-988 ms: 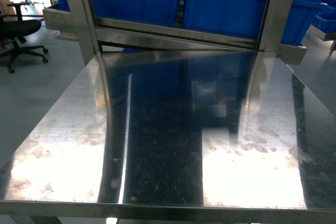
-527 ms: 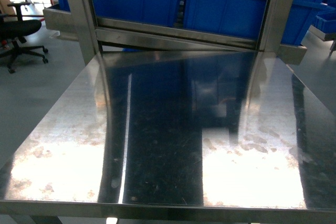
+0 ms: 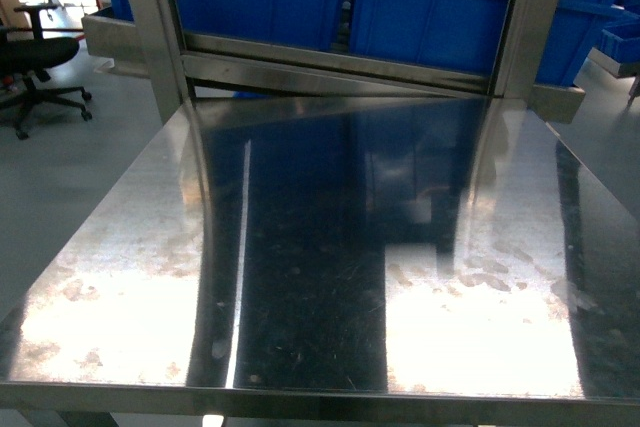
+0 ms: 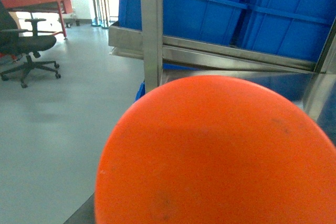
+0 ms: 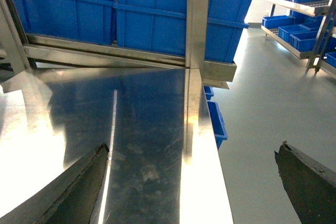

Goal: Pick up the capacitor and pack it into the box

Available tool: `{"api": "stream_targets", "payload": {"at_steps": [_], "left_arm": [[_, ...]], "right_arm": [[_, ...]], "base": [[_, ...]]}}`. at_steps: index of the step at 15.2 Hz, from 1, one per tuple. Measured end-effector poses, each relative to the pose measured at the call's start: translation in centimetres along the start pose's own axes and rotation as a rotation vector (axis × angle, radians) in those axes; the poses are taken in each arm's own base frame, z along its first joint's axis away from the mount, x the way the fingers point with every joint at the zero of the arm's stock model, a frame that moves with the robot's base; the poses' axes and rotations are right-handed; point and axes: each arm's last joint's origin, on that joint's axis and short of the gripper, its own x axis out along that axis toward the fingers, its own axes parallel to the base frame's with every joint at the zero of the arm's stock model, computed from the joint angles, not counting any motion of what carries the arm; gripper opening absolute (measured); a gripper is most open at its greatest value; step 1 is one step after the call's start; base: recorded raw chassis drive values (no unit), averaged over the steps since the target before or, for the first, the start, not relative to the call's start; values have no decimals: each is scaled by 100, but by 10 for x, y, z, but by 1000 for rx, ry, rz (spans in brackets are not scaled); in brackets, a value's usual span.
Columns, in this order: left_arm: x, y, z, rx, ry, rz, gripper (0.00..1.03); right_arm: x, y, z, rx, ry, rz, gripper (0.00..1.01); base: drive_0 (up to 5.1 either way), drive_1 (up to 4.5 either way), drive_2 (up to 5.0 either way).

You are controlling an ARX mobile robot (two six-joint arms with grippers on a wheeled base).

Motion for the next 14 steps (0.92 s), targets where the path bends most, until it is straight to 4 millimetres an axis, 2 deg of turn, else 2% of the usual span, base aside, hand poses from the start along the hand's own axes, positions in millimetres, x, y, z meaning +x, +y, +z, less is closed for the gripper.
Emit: {"api": "stream_targets", "payload": {"at_steps": [14], "left_arm": [[0, 0, 0, 0, 0, 0, 44]], "right_arm": [[0, 0, 0, 0, 0, 0, 98]], "base": [[0, 0, 0]]}}
